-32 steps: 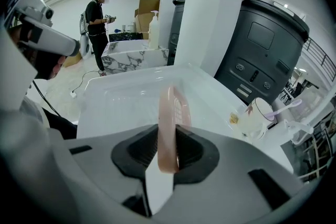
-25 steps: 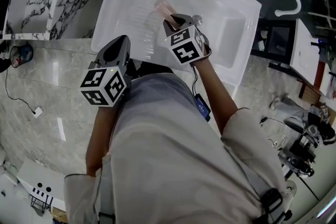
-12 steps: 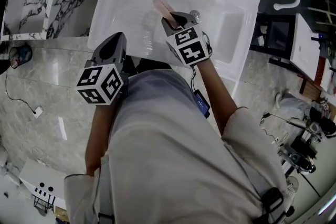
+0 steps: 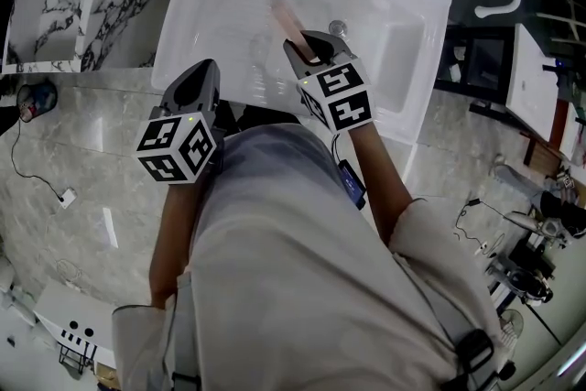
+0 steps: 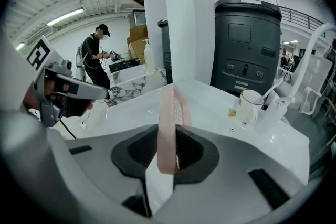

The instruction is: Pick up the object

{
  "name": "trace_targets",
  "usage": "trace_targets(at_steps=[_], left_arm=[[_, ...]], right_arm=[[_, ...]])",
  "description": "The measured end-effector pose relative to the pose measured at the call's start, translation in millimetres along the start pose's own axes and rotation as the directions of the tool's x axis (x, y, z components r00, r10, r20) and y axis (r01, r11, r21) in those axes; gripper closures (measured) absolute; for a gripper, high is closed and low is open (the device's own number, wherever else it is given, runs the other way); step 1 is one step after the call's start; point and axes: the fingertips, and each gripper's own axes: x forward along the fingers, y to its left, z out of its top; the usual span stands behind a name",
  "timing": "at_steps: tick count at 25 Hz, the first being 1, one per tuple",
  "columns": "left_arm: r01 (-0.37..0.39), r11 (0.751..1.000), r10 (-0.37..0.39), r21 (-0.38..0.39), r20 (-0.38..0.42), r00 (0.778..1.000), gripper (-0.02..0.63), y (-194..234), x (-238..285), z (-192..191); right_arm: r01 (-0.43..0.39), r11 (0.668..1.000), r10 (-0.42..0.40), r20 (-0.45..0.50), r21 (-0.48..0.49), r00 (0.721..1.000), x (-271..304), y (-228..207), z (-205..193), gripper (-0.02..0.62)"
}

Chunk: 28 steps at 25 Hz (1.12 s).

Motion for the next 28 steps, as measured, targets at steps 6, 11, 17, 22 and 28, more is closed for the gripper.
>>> trace_targets(at_steps=[6, 11, 17, 22, 28], left_arm=[[-0.014, 1.0, 0.014, 0.003, 0.009, 1.0, 0.601, 0.6, -1.4, -0.8], [-0.033, 0.999, 0.034, -0.004, 0.011, 0.999, 0.601, 5.8, -5.5, -3.0], [-0.049, 0.999, 0.049, 0.005, 0.015, 0.999, 0.601, 8.7, -11.8, -4.5], [-0.057, 0.998, 0.056, 0.006, 0.022, 0.998, 0.601, 9.7, -14.5, -4.6], [-0.064, 0.998, 0.064, -0.008, 0.019, 0.998, 0.601, 13.9, -18.0, -8.2]], right_arm=[[-0.018, 0.998, 0.015, 0.059, 0.059, 0.998, -10.7, 10.0, 4.4, 0.509], [-0.035, 0.994, 0.026, 0.078, 0.106, 0.997, -19.0, 12.8, 2.6, 0.511], [-0.022, 0.991, 0.009, 0.095, 0.134, 0.995, -27.4, 11.3, 2.4, 0.514], [-0.031, 0.992, 0.018, 0.101, 0.126, 0.995, -30.1, 12.1, 3.5, 0.514], [-0.022, 0.993, 0.012, 0.094, 0.112, 0.995, -31.6, 11.1, 1.1, 0.514]])
